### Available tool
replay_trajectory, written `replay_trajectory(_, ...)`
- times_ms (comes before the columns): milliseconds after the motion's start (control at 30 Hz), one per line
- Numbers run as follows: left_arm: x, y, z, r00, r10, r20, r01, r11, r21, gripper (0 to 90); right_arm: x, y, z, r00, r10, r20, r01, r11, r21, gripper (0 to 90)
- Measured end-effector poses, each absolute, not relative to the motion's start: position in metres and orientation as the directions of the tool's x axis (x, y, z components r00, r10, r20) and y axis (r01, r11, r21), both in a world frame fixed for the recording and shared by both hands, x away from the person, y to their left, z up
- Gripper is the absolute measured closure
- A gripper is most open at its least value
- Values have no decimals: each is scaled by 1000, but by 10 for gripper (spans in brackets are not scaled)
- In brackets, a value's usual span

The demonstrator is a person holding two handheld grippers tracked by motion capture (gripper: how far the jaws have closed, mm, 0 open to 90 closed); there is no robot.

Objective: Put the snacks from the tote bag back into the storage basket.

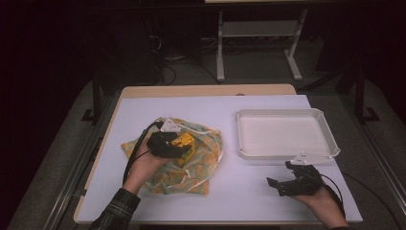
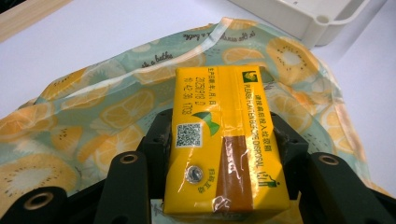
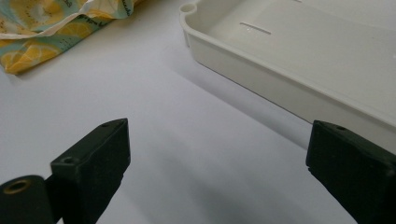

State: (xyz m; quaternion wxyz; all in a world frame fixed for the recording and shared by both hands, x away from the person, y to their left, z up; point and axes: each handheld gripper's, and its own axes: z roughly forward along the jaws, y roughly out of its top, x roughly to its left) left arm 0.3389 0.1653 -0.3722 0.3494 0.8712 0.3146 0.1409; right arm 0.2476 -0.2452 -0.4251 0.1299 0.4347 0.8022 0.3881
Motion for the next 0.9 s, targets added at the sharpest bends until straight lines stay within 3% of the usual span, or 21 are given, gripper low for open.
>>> replay_trajectory(900,339,155,-334,792,611,7,405,-534,742,514,247,-245,-425,-588,797,137,599,315,736,62)
